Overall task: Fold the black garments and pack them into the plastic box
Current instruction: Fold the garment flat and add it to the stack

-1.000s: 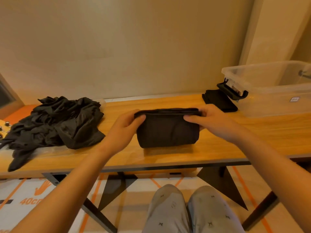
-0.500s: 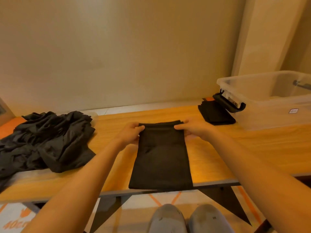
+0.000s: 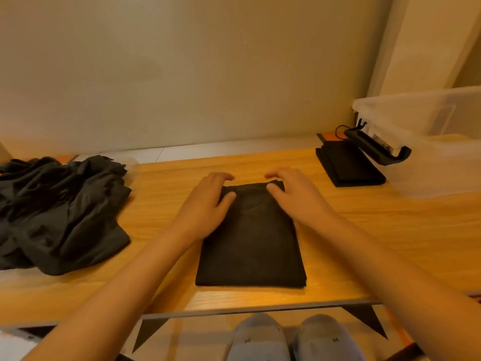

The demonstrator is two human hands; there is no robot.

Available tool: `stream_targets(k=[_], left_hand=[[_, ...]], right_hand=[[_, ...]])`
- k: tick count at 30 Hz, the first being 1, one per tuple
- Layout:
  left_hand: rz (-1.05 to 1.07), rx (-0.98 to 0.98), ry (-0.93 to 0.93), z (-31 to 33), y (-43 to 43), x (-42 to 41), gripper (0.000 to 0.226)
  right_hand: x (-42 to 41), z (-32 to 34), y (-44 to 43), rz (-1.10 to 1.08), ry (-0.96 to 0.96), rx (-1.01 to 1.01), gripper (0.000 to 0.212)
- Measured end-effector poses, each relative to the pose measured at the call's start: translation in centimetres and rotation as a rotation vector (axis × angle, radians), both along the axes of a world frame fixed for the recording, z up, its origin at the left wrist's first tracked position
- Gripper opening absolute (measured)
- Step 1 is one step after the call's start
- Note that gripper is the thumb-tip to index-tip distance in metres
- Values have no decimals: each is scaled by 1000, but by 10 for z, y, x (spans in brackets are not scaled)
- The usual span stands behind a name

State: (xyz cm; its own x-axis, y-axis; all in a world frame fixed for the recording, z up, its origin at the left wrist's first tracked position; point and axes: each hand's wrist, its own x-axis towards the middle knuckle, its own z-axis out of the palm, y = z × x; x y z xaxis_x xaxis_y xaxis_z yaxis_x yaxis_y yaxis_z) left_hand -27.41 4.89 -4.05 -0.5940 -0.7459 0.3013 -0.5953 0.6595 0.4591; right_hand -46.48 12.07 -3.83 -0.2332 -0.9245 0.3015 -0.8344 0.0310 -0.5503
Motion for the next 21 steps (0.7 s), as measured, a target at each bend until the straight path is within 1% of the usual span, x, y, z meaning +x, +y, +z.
stream_targets(k=[1, 3, 5, 7, 9, 11, 14, 15, 18, 21], left_hand=[[-84, 3, -26, 1, 16, 6, 42], [-178, 39, -79, -2, 48, 23, 49], [-236, 42, -136, -8, 73, 39, 55], [-278, -2, -220, -17, 90, 52, 61], [-276, -37, -297, -26, 100, 62, 62], [-269, -101, -339, -35, 107, 69, 66], [-225, -242, -367, -47, 113, 72, 82], [-207, -285, -363, -50, 114, 72, 81], [-187, -378, -262, -57, 118, 74, 63], [-247, -460, -152, -66, 123, 83, 48]], right_hand=[[11, -1, 17, 99, 78, 14, 36], [33, -9, 52, 274, 204, 76, 43], [48, -23, 81, 355, 290, 104, 46], [56, -36, 101, 348, 412, 86, 45], [57, -44, 109, 283, 514, 74, 50], [56, -47, 113, 266, 545, 68, 54], [55, -50, 121, 264, 602, 40, 65], [55, -50, 122, 273, 617, 45, 70], [56, -51, 129, 328, 599, -27, 71], [54, -58, 139, 373, 571, -116, 76]])
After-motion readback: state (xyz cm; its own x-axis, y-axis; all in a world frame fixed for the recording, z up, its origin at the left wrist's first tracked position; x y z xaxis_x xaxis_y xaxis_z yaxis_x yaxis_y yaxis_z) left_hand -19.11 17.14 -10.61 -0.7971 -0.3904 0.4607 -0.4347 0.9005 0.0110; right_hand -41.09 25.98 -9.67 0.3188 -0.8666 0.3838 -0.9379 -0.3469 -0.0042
